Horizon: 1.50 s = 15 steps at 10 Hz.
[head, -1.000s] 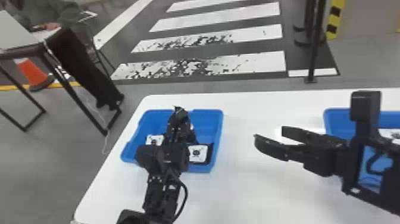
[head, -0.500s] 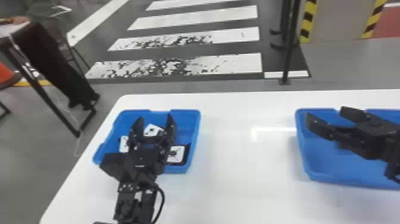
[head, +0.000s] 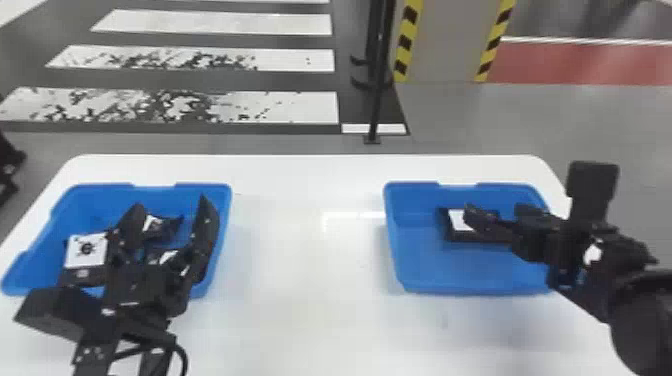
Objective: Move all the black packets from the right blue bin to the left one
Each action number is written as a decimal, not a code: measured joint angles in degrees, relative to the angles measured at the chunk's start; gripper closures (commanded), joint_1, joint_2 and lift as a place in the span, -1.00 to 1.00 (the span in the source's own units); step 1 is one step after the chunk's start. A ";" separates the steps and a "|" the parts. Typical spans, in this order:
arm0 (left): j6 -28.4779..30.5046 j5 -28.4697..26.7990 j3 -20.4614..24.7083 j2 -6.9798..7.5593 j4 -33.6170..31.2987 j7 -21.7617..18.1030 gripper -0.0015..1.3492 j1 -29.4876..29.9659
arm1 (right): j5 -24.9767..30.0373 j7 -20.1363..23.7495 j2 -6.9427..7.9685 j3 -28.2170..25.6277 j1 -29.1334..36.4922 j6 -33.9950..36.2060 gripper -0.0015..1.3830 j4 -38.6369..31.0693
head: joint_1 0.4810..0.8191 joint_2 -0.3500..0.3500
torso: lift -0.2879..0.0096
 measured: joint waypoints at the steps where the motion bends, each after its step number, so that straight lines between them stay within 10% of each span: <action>1: 0.05 0.62 -0.66 0.12 -0.14 -0.12 -0.67 0.08 | -0.11 -0.14 0.18 0.02 -1.13 -0.68 -0.76 3.37 | 0.27 -0.22 | -0.20; 9: 0.40 2.25 -1.81 0.42 -0.35 -0.69 -0.66 0.12 | -1.29 -1.64 0.38 1.01 -5.66 -3.99 -0.74 15.26 | 0.27 -0.29 | -0.20; 14: 0.52 3.21 -2.16 0.53 -0.35 -1.08 -0.66 0.30 | -4.35 -0.80 -0.18 1.71 -7.77 -2.02 0.66 19.51 | 0.27 -0.27 | -0.20; 15: 0.62 3.27 -2.16 0.53 -0.35 -1.14 -0.66 0.31 | -4.87 -0.81 -0.19 1.94 -7.72 -1.63 0.67 19.52 | 0.27 -0.26 | -0.20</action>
